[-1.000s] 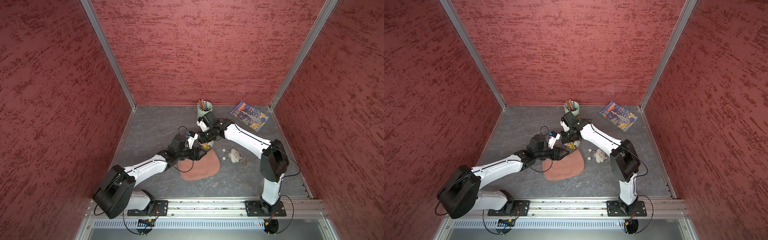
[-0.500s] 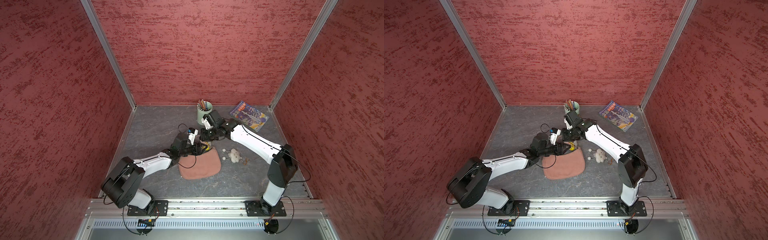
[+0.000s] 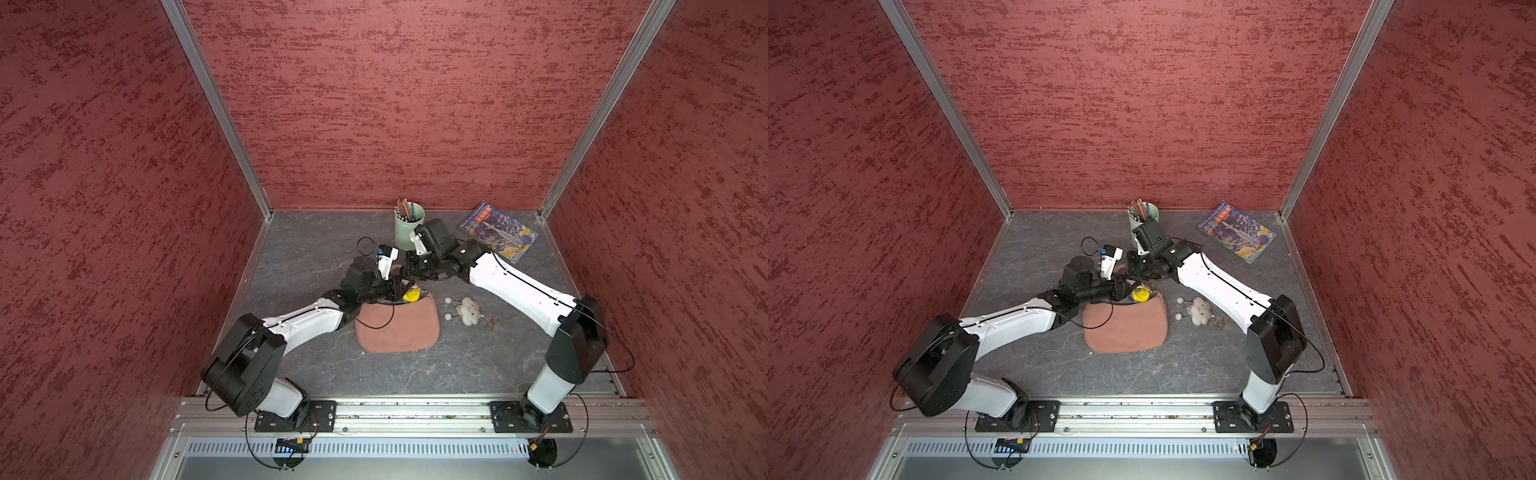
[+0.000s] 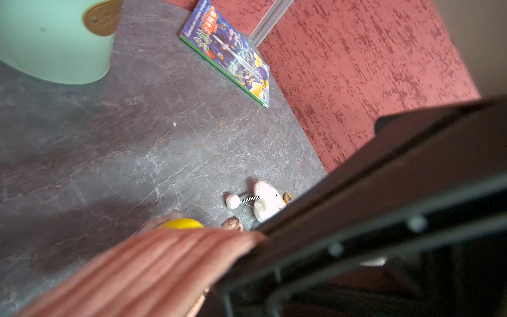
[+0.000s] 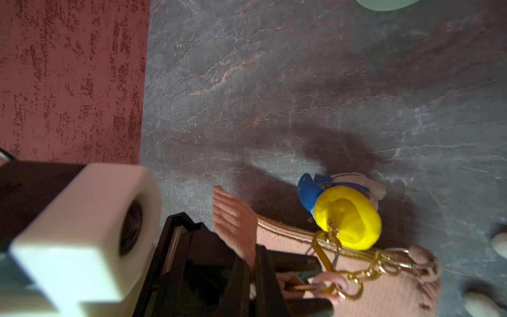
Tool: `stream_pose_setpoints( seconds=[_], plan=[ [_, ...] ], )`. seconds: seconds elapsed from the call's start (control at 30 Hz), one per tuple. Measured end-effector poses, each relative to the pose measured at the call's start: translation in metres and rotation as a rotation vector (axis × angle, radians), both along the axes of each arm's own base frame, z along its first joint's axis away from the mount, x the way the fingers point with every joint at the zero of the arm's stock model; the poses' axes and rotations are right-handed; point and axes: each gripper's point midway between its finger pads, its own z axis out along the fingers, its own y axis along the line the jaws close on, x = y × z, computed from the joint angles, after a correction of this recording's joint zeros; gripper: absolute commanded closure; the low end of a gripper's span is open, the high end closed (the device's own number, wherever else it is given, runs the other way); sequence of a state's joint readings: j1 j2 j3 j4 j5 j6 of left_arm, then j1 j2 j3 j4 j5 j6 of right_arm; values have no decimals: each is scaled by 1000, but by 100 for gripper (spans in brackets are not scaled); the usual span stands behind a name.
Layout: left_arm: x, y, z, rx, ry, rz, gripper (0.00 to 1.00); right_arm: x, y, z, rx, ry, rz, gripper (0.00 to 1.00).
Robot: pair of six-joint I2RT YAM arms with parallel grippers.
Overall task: Remove the decoration from the bag
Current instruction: Pick up the bag from the center of the board.
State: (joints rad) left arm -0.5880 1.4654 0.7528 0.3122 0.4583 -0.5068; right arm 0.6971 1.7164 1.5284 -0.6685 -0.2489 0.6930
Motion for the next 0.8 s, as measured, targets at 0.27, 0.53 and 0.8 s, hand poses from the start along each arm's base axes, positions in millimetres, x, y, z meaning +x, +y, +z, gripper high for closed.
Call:
stream_pose_setpoints(
  seconds=[0.27,0.53,0.8],
  plan=[
    [-1,-1,9,-12,67,-19,93,4,-3,9,14,-26,-4,81],
    [9,11,16,-47,263,80,100,7,-14,34,30,-119,19,56],
    [18,26,14,-77,464,232,100,-1,-42,29,31,-260,-23,53]
  ],
)
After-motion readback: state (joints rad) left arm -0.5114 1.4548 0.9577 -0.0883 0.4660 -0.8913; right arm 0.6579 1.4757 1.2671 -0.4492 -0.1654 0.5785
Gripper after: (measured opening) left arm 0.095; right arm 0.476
